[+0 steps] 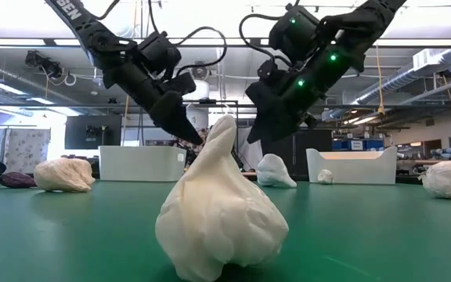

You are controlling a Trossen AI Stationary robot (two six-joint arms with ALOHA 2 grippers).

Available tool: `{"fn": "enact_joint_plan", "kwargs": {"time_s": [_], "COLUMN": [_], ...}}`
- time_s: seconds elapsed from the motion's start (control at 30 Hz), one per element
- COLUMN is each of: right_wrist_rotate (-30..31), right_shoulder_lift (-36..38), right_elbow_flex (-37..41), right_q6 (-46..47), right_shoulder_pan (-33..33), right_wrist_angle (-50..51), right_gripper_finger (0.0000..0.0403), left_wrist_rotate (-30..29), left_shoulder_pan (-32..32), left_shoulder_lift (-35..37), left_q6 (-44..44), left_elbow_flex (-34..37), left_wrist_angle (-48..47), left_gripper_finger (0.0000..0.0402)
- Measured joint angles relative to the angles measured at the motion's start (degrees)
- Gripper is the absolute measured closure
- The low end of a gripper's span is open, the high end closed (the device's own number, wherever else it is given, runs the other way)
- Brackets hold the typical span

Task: Sort produce into baskets
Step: Put the violet eggplant into the left white bin

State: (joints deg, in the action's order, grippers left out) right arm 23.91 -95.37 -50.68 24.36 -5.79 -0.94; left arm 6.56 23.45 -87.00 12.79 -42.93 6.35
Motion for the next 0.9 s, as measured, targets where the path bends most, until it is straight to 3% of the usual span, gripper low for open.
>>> {"fn": "enact_joint_plan", "kwargs": {"time_s": [0.2, 0.57, 0.77, 0.9], "right_wrist_rotate": [-0.4, -1.7, -3.6, -4.6], "right_shoulder_lift": [0.4, 0.4, 0.4, 0.4], "right_elbow_flex": [0.0, 0.0, 0.0, 0.0], "right_q6": [0.0, -1.5, -1.6, -1.6], "right_shoulder_pan": [0.0, 0.0, 0.0, 0.1], "right_wrist_angle": [-1.6, -1.8, -1.4, -1.0], "right_gripper_finger": [0.0172, 0.0172, 0.0172, 0.0172], "left_wrist_rotate": [-4.2, -8.1, -8.9, -10.4], "left_shoulder_pan": [-1.0, 0.6, 1.3, 1.4], "left_shoulder_lift": [-2.7, -15.5, -20.8, -21.2], "left_q6": [0.0, -3.0, -6.8, -6.1], "left_elbow_flex": [0.9, -5.9, -12.3, -14.6], "left_wrist_angle": [7.5, 8.9, -2.3, -5.0], "left_gripper_finger": [0.0104, 0.0107, 0.0144, 0.0177]}}
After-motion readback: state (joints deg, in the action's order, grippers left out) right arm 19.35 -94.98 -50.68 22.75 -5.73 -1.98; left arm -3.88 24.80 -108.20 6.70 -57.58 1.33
